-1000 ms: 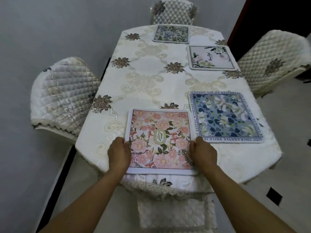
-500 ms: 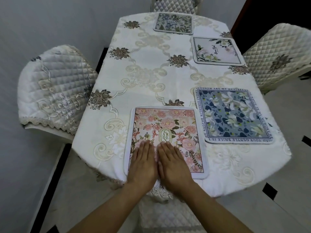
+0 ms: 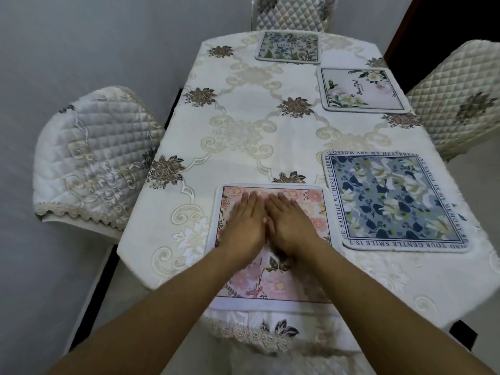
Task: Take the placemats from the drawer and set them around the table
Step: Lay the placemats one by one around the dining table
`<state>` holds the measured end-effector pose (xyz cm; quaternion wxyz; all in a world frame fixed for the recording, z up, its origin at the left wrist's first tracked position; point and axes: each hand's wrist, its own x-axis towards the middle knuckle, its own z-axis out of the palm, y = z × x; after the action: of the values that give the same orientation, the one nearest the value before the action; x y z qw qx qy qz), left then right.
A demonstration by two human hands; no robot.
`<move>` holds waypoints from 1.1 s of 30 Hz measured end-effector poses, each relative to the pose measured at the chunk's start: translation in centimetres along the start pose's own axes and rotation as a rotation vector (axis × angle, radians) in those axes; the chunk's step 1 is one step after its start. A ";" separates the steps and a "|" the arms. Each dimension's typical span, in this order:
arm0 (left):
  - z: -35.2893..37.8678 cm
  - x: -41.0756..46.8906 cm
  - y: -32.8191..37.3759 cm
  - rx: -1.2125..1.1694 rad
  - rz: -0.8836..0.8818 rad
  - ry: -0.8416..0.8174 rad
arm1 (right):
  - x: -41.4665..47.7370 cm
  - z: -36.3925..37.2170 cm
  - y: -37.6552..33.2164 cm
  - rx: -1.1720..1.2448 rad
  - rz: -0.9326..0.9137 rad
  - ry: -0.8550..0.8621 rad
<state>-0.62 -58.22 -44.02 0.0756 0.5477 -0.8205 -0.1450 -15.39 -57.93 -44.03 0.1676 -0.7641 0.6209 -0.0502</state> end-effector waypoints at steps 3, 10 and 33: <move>0.4 4.4 -1.2 0.067 0.002 -0.052 | 4.0 -0.2 0.3 -0.033 -0.020 -0.036; -0.4 4.8 -7.6 0.098 -0.054 0.015 | 1.9 -0.3 6.8 -0.094 0.043 0.078; 1.7 -10.6 -5.0 0.113 -0.162 0.012 | -13.1 -2.3 6.3 0.271 0.118 0.323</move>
<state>7.38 -50.02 -46.82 0.0375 0.6164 -0.7800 -0.1006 -24.86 -46.80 -42.11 0.1697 -0.6790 0.6710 -0.2448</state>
